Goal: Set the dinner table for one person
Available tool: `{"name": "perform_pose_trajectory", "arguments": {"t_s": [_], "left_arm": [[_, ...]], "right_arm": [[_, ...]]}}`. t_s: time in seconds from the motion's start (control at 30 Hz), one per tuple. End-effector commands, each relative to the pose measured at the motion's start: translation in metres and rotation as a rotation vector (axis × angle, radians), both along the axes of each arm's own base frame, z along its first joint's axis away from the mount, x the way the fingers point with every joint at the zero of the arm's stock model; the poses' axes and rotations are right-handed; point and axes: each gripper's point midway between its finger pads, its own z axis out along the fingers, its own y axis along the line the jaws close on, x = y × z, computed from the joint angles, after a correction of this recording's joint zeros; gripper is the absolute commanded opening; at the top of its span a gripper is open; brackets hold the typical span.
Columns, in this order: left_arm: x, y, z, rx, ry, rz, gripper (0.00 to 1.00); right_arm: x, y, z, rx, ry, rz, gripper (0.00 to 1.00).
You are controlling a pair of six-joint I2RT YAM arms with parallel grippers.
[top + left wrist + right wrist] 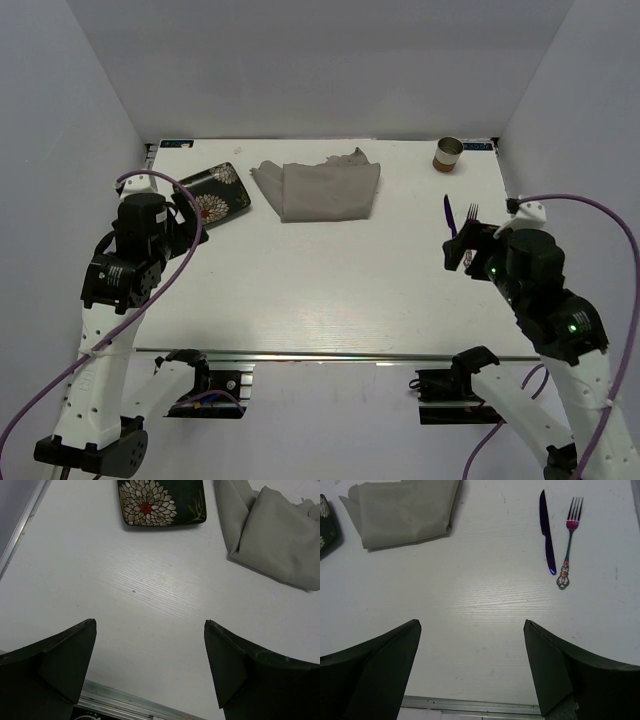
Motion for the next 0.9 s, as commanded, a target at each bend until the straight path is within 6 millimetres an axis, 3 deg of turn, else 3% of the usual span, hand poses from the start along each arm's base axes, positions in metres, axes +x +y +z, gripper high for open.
{"name": "perform_pose_trajectory", "arguments": {"t_s": [0.0,0.03,0.1,0.13,0.17,0.23,0.3,0.33,0.37,0.4,0.43,0.47,0.5,0.6,0.63,0.67,0.7,0.73,0.77,0.8,0.83,0.87], "left_arm": [[0.002,-0.007,0.000,-0.037,-0.011,-0.024,0.98],[0.003,-0.013,-0.003,-0.057,-0.003,-0.051,0.98],[0.008,-0.023,-0.014,-0.083,0.011,-0.091,0.98],[0.010,-0.028,-0.021,-0.095,0.024,-0.109,0.98],[0.014,-0.036,-0.026,-0.120,0.031,-0.145,0.98],[0.015,-0.045,-0.045,-0.148,0.079,-0.179,0.98],[0.017,-0.062,-0.064,-0.195,0.108,-0.253,0.98],[0.016,-0.070,-0.070,-0.218,0.115,-0.296,0.98],[0.016,-0.082,-0.067,-0.250,0.075,-0.368,0.98],[0.011,-0.086,-0.087,-0.259,0.100,-0.395,0.98],[0.013,-0.091,-0.085,-0.272,0.060,-0.426,0.98],[0.010,-0.093,-0.080,-0.280,0.043,-0.442,0.98],[0.008,-0.094,-0.070,-0.267,0.018,-0.465,0.98],[0.005,-0.090,-0.063,-0.268,-0.045,-0.441,0.98],[0.004,-0.089,-0.067,-0.274,-0.042,-0.426,0.98],[0.004,-0.089,-0.066,-0.273,-0.045,-0.433,0.98],[0.003,-0.095,-0.065,-0.282,-0.043,-0.463,0.98],[0.003,-0.095,-0.067,-0.283,-0.037,-0.462,0.98],[0.004,-0.095,-0.069,-0.281,-0.026,-0.458,0.98],[0.006,-0.096,-0.073,-0.282,-0.009,-0.462,0.98],[0.007,-0.097,-0.075,-0.281,-0.003,-0.465,0.98],[0.009,-0.099,-0.080,-0.289,0.024,-0.475,0.98]], "right_arm": [[0.029,0.030,-0.029,0.040,0.053,0.070,0.89],[0.042,0.040,-0.030,0.059,0.038,0.089,0.89],[0.061,0.058,-0.066,0.079,0.135,0.115,0.89],[0.080,0.073,-0.060,0.128,0.071,0.141,0.89],[0.091,0.091,-0.077,0.156,0.115,0.206,0.89],[0.113,0.110,-0.087,0.194,0.122,0.260,0.89],[0.151,0.129,-0.103,0.213,0.120,0.311,0.89],[0.169,0.137,-0.093,0.212,0.077,0.339,0.89],[0.196,0.140,-0.111,0.213,0.095,0.338,0.89],[0.210,0.144,-0.121,0.210,0.119,0.341,0.89],[0.240,0.151,-0.132,0.191,0.137,0.359,0.89],[0.253,0.143,-0.143,0.189,0.190,0.340,0.89],[0.284,0.146,-0.150,0.198,0.206,0.353,0.89],[0.316,0.146,-0.170,0.198,0.272,0.365,0.89],[0.328,0.141,-0.197,0.190,0.326,0.341,0.89],[0.346,0.142,-0.180,0.189,0.291,0.346,0.89],[0.353,0.143,-0.198,0.189,0.321,0.345,0.89],[0.361,0.139,-0.199,0.199,0.317,0.343,0.89],[0.375,0.142,-0.185,0.210,0.281,0.355,0.89],[0.378,0.141,-0.206,0.219,0.333,0.356,0.89],[0.392,0.143,-0.191,0.229,0.301,0.371,0.89],[0.392,0.145,-0.212,0.231,0.349,0.376,0.89]]}}
